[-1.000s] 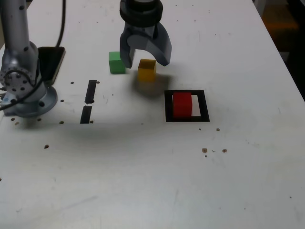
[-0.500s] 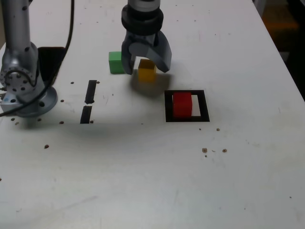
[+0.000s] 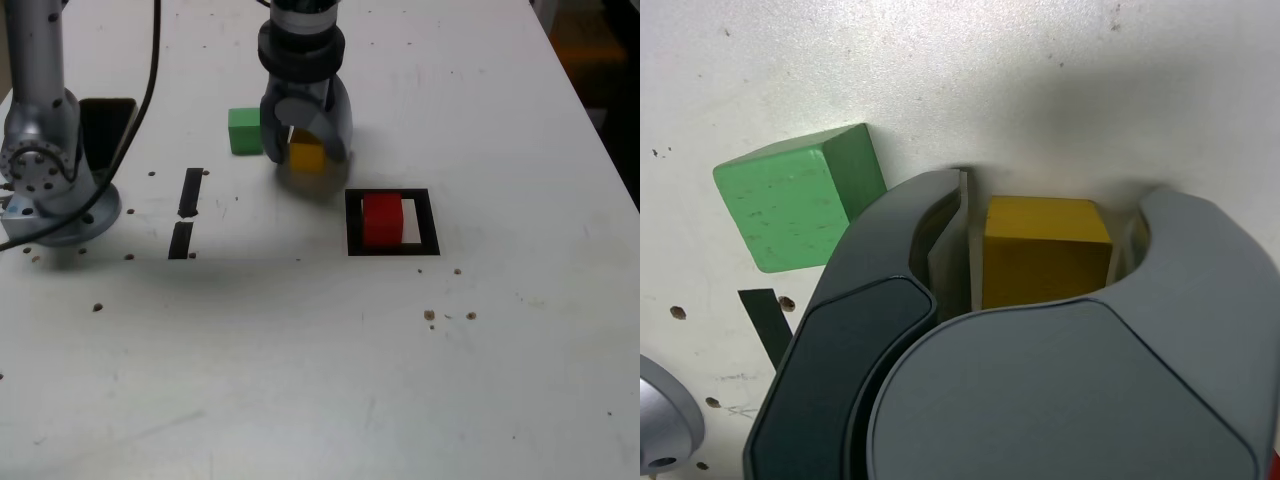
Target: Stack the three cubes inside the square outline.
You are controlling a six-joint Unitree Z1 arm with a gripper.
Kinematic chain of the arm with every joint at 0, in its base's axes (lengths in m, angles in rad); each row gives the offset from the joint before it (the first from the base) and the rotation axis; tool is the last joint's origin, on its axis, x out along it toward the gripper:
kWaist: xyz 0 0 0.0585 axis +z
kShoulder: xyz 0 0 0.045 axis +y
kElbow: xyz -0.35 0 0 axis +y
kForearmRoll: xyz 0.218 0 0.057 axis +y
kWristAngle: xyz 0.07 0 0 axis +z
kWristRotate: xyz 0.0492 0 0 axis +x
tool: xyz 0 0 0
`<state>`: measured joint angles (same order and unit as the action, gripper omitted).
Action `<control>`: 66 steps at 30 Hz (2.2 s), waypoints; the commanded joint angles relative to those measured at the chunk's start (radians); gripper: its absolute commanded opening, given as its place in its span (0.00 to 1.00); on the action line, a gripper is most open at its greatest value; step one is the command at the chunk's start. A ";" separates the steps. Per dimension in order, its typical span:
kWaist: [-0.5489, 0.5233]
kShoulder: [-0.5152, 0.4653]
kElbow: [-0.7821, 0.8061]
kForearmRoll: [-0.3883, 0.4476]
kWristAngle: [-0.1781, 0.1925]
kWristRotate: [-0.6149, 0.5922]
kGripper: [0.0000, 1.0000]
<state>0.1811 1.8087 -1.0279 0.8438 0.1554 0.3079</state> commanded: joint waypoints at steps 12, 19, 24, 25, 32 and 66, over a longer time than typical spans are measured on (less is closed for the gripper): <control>0.004 -0.006 0.002 -0.005 -0.017 -0.001 0.30; 0.004 -0.032 -0.014 0.024 -0.012 -0.001 0.25; 0.004 -0.051 -0.019 0.038 -0.011 -0.001 0.20; 0.004 -0.054 -0.019 0.039 -0.010 -0.001 0.19; 0.002 -0.083 -0.044 0.085 -0.023 -0.001 0.18; -0.358 -0.012 -0.365 0.290 -0.107 -0.267 0.18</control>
<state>-0.1696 1.7962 -1.3826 1.1324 0.0483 0.0492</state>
